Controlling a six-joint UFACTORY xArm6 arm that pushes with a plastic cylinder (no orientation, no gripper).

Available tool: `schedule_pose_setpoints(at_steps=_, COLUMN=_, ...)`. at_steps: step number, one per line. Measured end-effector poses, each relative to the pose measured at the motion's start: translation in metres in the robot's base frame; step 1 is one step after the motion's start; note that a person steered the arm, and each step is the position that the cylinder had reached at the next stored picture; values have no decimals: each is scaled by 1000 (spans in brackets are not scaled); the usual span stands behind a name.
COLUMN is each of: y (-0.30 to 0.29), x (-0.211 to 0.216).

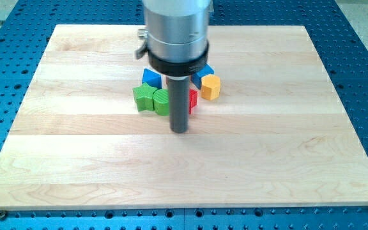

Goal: Move the red star into green blocks

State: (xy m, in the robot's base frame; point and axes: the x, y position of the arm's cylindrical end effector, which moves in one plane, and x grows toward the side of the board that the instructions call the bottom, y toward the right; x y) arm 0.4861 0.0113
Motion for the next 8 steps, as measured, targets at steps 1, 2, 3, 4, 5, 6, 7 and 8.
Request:
schedule_pose_setpoints(at_steps=1, y=67, x=-20)
schedule_pose_setpoints(at_steps=2, y=53, x=-40)
schedule_pose_setpoints(at_steps=3, y=26, x=-41)
schedule_pose_setpoints(at_steps=4, y=23, x=-41)
schedule_pose_setpoints(at_steps=5, y=24, x=-44)
schedule_pose_setpoints(at_steps=6, y=-4, x=-30)
schedule_pose_setpoints(at_steps=7, y=-18, x=-8)
schedule_pose_setpoints(at_steps=8, y=26, x=-10)
